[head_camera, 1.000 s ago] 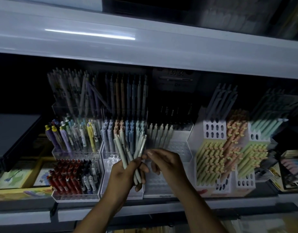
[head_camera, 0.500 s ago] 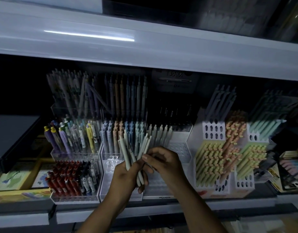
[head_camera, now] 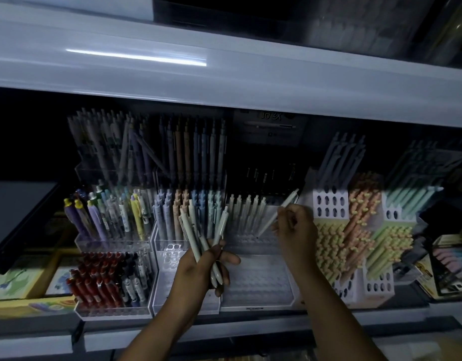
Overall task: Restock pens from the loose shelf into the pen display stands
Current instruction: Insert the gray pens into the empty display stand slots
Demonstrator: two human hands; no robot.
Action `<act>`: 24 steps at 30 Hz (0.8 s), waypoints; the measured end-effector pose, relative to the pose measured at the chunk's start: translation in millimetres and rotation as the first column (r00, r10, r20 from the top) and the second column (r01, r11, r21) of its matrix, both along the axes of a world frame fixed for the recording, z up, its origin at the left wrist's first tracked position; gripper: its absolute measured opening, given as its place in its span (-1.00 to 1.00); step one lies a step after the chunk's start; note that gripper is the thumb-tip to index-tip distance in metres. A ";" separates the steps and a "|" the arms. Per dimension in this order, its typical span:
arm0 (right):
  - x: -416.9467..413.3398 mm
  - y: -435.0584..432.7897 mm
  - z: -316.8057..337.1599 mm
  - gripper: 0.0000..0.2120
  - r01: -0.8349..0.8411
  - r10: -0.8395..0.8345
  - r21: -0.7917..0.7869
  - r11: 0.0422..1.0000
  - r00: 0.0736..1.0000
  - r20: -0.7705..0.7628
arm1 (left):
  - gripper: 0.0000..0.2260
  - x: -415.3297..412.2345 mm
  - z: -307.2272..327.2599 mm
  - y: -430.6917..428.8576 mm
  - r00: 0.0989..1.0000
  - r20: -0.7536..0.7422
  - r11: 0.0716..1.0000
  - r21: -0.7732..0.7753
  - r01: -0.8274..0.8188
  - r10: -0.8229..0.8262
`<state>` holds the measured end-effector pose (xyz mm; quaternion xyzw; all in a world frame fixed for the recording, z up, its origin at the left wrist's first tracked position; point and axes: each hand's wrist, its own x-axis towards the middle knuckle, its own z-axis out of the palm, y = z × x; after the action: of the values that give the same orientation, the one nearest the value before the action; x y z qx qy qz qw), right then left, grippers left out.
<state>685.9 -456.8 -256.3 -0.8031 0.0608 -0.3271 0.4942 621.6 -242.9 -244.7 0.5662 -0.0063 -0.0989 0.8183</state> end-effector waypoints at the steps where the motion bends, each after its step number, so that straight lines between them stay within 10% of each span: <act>1: 3.1 -2.7 -2.3 -0.80 0.006 -0.004 -0.087 0.996 1.000 0.027 | -0.78 0.4 -0.4 0.4 1.000 -0.012 1.000 -0.008 -0.012 0.012; 24: 31.0 -12.4 -25.7 -0.64 -0.005 -0.033 -0.507 0.862 0.997 -0.065 | -0.64 5.3 -6.7 9.1 0.997 -0.058 0.998 -0.047 0.038 -0.041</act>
<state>717.0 -469.2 -282.0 -0.9153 -0.0038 -0.3064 0.2613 626.9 -233.8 -251.4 0.5439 0.0044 -0.1317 0.8287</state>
